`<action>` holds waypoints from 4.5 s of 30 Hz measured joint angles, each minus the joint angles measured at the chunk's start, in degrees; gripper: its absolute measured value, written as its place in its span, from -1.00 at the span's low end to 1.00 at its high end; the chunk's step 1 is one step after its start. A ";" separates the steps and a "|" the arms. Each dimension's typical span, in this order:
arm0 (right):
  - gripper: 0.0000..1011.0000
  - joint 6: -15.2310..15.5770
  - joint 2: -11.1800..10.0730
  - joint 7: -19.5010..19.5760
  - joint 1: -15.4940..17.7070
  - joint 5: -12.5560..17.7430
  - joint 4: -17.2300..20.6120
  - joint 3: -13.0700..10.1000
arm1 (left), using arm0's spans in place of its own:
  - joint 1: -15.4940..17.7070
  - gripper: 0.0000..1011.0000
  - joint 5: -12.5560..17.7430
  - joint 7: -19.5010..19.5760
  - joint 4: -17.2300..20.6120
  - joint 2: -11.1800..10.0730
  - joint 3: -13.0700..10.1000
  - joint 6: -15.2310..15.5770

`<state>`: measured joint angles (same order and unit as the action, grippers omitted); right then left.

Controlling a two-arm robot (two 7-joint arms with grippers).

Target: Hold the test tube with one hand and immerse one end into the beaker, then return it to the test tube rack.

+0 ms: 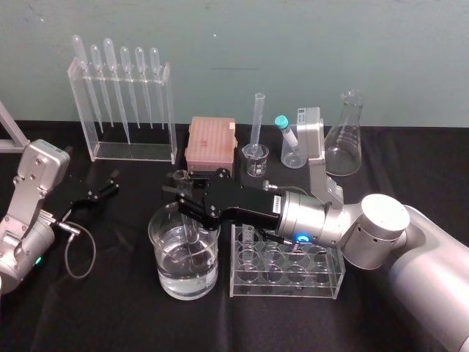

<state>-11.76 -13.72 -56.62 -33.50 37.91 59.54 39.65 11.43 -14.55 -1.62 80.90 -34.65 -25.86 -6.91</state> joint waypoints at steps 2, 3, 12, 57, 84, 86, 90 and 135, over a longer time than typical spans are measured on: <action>-0.56 0.00 0.00 0.00 0.00 0.00 0.00 0.00 | 0.00 0.98 0.00 0.00 0.00 0.00 0.00 0.00; -0.56 0.00 0.00 0.00 0.00 0.00 0.00 0.00 | 0.00 0.98 0.00 0.00 0.00 0.00 0.00 0.00; -0.56 0.00 0.00 0.00 0.00 0.00 0.00 0.00 | 0.00 0.98 0.00 0.00 0.00 0.00 0.00 0.00; -0.56 0.00 0.00 0.00 0.00 0.00 0.00 0.00 | 0.00 0.98 0.00 0.00 0.00 0.00 0.00 0.00; -0.56 0.00 0.00 0.00 0.00 0.00 0.00 0.00 | 0.00 0.98 0.00 0.00 0.00 0.00 0.00 0.00; -0.56 0.00 0.00 0.00 0.00 0.00 0.00 0.00 | 0.00 0.98 0.00 0.00 0.00 0.00 0.00 0.00; -0.56 0.00 0.00 0.00 0.00 0.00 0.00 0.00 | 0.00 0.98 0.00 0.00 0.00 0.00 0.00 0.00; -0.56 0.00 0.00 0.00 0.00 0.00 0.00 0.00 | 0.00 0.98 0.00 0.00 0.00 0.00 0.00 0.00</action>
<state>-11.76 -13.72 -56.62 -33.51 37.91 59.54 39.64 11.43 -14.55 -1.62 80.90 -34.65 -25.86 -6.91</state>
